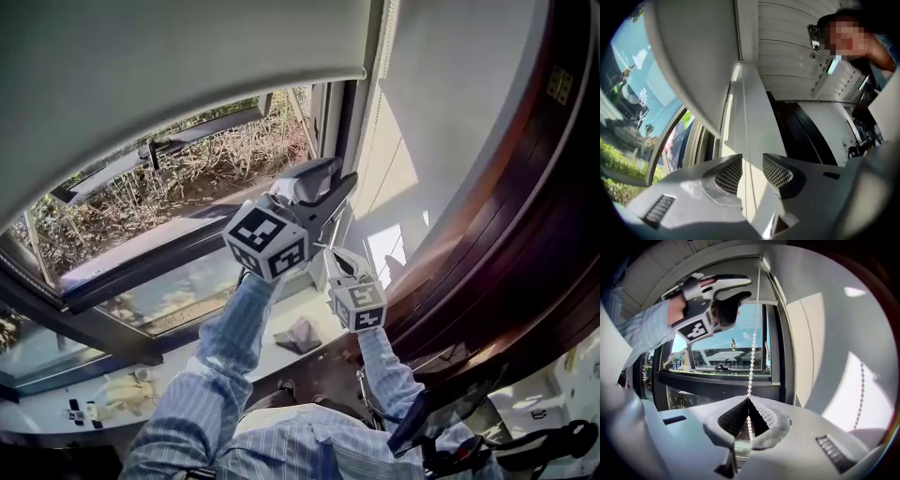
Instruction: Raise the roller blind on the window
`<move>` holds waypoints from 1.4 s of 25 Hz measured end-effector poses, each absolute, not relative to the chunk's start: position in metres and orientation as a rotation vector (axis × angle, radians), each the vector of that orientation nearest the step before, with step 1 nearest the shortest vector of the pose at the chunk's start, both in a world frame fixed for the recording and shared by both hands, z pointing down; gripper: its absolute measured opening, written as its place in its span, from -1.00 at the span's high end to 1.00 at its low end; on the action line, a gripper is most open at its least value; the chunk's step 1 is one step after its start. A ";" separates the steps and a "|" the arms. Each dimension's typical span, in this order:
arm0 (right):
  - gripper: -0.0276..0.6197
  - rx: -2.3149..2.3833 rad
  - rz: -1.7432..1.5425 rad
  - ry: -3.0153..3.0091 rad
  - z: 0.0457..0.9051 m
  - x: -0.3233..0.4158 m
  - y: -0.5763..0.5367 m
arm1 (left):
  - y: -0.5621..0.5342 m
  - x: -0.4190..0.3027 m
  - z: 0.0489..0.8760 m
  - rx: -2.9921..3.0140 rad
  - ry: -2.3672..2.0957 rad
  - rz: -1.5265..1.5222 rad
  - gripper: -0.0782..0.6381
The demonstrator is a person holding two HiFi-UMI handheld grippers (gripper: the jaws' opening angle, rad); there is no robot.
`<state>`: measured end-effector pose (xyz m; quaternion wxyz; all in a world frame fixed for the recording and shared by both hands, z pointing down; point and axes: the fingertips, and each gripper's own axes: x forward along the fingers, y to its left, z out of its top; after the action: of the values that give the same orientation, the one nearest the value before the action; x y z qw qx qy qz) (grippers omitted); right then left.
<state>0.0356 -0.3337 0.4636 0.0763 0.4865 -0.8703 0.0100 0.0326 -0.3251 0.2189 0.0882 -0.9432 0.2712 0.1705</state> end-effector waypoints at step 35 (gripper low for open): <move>0.88 1.167 0.634 -2.383 0.714 0.054 -0.237 | -0.343 0.038 0.474 -3.215 1.081 0.340 0.76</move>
<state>0.0542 -0.2372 0.7144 0.2051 0.4186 -0.8550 0.2275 0.0377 -0.3433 0.4736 -0.1331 -0.9347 0.3144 0.0987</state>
